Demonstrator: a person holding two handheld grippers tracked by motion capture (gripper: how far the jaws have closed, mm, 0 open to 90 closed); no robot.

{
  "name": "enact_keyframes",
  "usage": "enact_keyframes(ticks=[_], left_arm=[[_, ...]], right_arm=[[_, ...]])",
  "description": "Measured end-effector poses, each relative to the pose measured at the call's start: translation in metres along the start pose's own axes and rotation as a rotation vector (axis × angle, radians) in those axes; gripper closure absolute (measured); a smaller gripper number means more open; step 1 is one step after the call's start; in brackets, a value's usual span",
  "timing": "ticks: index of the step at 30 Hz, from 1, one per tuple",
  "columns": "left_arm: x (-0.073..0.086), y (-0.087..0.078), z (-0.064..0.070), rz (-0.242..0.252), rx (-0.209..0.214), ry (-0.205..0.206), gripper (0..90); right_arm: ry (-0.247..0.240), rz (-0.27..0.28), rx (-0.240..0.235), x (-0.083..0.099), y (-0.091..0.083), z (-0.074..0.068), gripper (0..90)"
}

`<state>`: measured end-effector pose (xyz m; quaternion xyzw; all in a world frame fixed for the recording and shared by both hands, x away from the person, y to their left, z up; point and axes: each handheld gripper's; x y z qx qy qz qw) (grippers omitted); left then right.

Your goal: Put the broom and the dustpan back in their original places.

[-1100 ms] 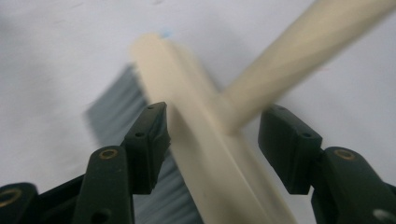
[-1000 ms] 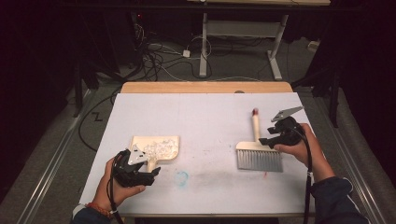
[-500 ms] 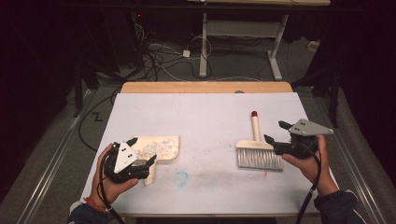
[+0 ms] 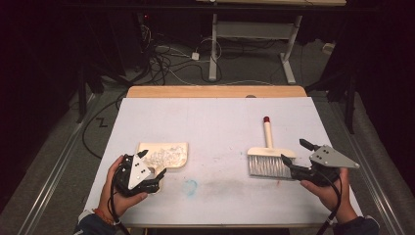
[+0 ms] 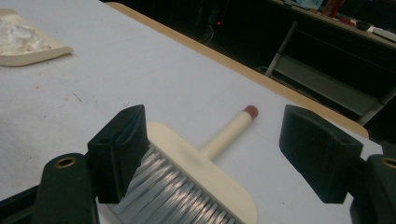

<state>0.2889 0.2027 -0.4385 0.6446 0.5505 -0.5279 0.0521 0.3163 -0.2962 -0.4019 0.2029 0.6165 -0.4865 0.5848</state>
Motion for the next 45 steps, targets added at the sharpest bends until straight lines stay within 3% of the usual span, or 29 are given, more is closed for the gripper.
enact_keyframes(ticks=[6,10,13,17,25,30,45], left_arm=[[0.007,0.001,0.004,-0.002,-0.002,0.008,18.1],[0.013,-0.001,0.008,-0.006,-0.007,0.009,18.1],[0.017,-0.002,0.012,-0.001,-0.003,-0.013,18.1],[0.019,-0.003,0.018,-0.009,-0.004,-0.001,18.0],[0.019,-0.002,0.023,-0.007,0.008,0.017,16.9],[0.018,-0.003,0.021,0.009,0.002,0.003,16.9],[0.017,0.0,0.023,-0.012,0.012,0.018,16.9]], right_arm=[[-0.002,-0.005,0.018,0.015,-0.006,-0.005,24.0],[-0.019,-0.015,0.015,0.027,-0.009,-0.011,23.9],[0.001,-0.024,0.002,0.037,-0.01,-0.016,23.8],[-0.016,-0.044,-0.015,0.046,-0.01,-0.024,23.4],[-0.018,-0.023,-0.004,0.044,-0.015,-0.026,23.1],[-0.021,-0.023,0.004,0.043,-0.015,-0.027,23.1],[-0.015,-0.014,0.007,0.043,-0.016,-0.025,23.3]])
Point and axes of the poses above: each handheld gripper's, and its own axes: y roughly forward along the jaws, x roughly out of its underside, z roughly to its right, and after that the axes turned 7 degrees about y, right-handed
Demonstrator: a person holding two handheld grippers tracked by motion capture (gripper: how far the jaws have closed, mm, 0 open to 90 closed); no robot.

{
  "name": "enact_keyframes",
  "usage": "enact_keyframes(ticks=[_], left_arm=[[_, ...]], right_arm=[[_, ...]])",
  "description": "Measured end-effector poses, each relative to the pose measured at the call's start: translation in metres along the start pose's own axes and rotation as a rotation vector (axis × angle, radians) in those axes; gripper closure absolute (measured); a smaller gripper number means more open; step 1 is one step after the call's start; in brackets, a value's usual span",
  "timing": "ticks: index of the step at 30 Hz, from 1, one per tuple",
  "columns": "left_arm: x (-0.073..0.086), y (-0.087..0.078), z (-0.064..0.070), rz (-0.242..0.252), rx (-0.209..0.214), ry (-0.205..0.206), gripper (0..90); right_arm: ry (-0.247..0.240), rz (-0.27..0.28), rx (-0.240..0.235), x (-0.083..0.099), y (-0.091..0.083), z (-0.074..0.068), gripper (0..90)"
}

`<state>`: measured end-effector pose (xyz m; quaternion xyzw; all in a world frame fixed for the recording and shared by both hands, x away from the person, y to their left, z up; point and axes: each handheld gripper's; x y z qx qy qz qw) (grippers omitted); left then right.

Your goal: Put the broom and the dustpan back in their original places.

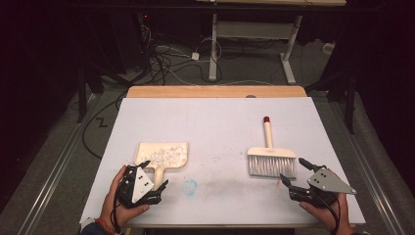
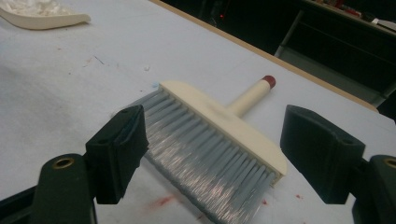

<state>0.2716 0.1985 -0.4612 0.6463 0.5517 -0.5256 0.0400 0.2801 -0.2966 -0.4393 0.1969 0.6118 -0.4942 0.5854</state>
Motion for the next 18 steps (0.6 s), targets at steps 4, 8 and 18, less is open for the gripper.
enact_keyframes(ticks=[4,8,18], left_arm=[[-0.0001,0.001,0.0003,-0.003,0.003,0.003,16.9],[-0.0009,0.0015,0.0002,-0.002,0.002,0.001,16.9],[-0.0034,0.0047,-0.0002,-0.007,0.001,-0.004,16.9]], right_arm=[[-0.003,0.001,0.0,-0.0003,0.0002,-0.0002,23.2],[0.001,0.004,0.002,-0.0006,-0.0005,0.0002,23.3],[0.01,0.009,0.009,-0.0002,-0.0019,0.0035,23.2]])
Point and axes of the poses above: each handheld gripper's, and its own axes: y roughly forward along the jaws, x roughly out of its underside, z roughly to its right, and after that the axes turned 7 degrees about y, right-handed
